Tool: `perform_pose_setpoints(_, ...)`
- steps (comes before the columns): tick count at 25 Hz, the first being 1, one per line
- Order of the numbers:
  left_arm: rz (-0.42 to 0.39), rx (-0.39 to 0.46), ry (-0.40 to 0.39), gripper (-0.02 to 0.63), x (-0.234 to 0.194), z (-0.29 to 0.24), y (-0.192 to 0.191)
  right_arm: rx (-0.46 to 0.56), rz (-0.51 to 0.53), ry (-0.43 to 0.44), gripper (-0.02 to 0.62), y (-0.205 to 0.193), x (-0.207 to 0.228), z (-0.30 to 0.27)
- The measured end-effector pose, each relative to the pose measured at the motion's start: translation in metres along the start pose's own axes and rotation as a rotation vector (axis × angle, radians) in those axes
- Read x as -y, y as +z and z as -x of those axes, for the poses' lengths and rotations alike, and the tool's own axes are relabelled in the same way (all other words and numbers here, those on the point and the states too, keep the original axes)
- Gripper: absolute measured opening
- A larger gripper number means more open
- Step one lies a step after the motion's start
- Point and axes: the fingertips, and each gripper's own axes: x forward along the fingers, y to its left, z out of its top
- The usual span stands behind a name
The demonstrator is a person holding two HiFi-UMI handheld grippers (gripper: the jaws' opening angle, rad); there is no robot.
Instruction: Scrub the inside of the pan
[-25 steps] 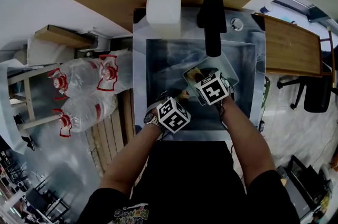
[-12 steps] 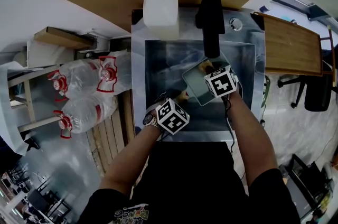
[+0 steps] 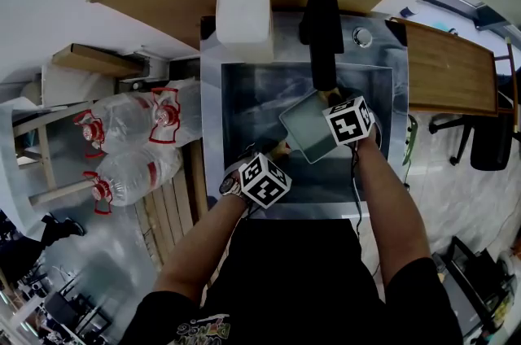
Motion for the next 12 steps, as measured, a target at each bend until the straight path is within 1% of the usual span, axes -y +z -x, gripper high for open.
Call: perform_pose_setpoints(12, 0.002, -0.005, 0.004, 0.163, 0.0001, -0.0011, 0.0002, 0.011, -0.025, 0.004, 0.084, 0.0016, 0.0079, 0.007)
